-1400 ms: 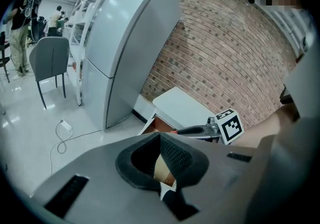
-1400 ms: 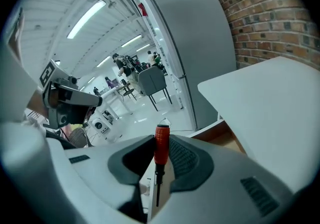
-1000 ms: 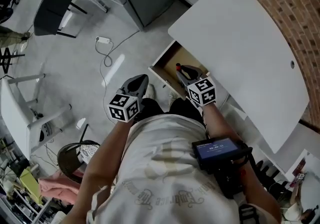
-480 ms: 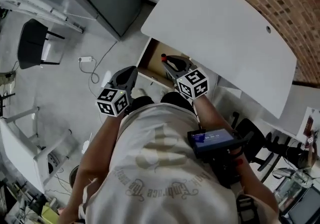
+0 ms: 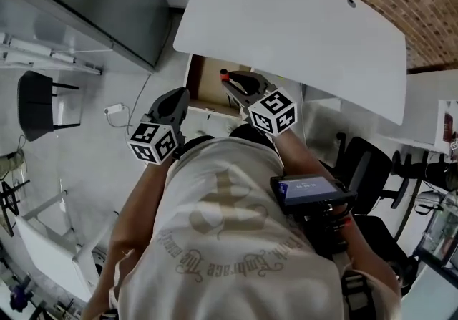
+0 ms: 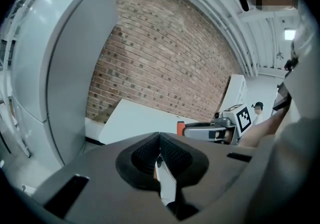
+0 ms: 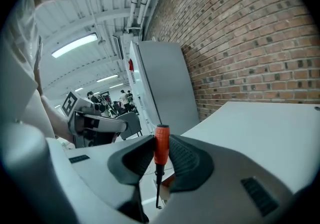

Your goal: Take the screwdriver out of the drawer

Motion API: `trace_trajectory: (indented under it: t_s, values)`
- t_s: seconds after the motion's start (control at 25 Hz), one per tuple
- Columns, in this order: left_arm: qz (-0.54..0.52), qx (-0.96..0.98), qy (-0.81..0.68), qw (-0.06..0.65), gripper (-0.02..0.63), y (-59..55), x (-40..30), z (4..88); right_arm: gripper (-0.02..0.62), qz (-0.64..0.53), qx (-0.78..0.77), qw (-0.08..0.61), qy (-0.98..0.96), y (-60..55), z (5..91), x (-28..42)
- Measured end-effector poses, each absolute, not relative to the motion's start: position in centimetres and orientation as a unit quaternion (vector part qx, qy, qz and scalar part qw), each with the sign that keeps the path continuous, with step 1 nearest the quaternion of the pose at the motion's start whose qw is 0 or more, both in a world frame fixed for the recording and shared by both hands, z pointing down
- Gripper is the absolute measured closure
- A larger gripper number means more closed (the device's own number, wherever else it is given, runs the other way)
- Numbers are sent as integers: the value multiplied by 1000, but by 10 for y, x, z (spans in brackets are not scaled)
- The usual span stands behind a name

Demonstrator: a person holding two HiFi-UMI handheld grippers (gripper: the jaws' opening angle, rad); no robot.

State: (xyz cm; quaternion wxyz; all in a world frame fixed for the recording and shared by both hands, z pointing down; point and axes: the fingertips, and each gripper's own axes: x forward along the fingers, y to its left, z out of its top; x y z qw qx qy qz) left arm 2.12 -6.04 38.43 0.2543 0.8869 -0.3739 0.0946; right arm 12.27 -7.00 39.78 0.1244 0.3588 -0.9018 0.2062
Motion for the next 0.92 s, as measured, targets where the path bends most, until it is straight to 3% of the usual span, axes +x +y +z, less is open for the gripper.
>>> trace_trajectory:
  t_s: [0.92]
  values:
    - [132, 921, -283, 234, 586, -44, 54, 377, 492, 208, 443, 90, -867, -44, 381, 155]
